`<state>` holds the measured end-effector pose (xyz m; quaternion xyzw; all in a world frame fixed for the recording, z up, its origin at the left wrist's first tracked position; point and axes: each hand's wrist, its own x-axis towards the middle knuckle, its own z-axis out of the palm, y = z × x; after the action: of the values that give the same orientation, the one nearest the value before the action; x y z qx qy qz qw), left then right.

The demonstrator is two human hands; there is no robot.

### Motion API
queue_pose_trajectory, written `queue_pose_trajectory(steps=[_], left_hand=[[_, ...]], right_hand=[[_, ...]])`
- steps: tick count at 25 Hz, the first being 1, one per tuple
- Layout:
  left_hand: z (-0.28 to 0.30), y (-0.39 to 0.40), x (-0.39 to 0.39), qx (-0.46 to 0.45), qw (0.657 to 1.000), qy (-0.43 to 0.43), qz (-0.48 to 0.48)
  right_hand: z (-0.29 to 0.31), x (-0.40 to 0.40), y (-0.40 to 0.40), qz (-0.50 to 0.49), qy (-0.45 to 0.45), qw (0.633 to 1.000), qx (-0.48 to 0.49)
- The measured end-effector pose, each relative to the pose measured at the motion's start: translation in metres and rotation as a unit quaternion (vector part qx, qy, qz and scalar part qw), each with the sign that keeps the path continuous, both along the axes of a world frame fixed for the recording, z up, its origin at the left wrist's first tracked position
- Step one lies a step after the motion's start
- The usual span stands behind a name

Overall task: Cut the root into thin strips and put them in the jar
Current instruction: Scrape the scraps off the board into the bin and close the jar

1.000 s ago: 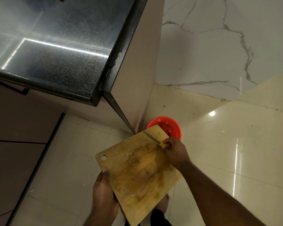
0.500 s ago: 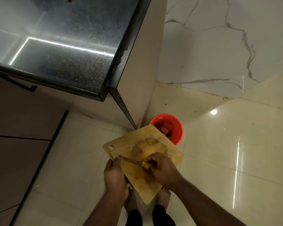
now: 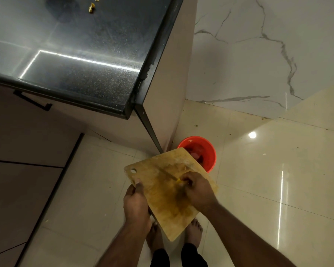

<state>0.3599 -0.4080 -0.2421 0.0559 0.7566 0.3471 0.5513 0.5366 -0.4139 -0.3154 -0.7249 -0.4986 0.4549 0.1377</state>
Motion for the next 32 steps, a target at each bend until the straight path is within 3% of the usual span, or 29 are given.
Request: queue_pose_trajectory(steps=[2,5,7,9,13,16,19,25,32], left_hand=[[0.002,-0.001,0.000,0.004,1.000,-0.002,-0.004],[0.007,-0.004,-0.005,0.025,1.000,0.003,0.001],[0.009,-0.003,-0.012,0.031,0.999,0.006,0.007],[0.008,-0.003,-0.015,0.031,0.999,0.009,0.012],[0.012,-0.003,-0.020,0.036,0.999,0.014,0.022],[0.013,-0.005,-0.025,0.030,0.999,0.015,0.032],[0.021,-0.007,-0.029,0.033,0.998,0.010,0.047],[0.042,-0.016,-0.043,0.036,0.997,0.015,0.074],[0.109,-0.037,-0.074,0.062,0.995,0.004,0.081]], right_hand=[[-0.005,-0.004,-0.004,0.034,0.010,0.999,-0.020],[-0.022,0.029,-0.003,-0.071,-0.133,0.984,-0.098],[-0.026,0.040,-0.002,-0.088,-0.129,0.984,-0.082],[-0.022,0.036,-0.004,-0.029,-0.090,0.993,-0.077],[-0.026,0.045,-0.003,-0.068,-0.160,0.981,-0.092],[-0.018,0.043,0.003,-0.031,-0.116,0.991,-0.057],[-0.013,0.054,-0.001,-0.042,-0.165,0.982,-0.086],[0.020,0.027,0.002,0.006,-0.119,0.992,-0.038],[0.095,-0.016,-0.017,0.037,-0.045,0.998,0.007]])
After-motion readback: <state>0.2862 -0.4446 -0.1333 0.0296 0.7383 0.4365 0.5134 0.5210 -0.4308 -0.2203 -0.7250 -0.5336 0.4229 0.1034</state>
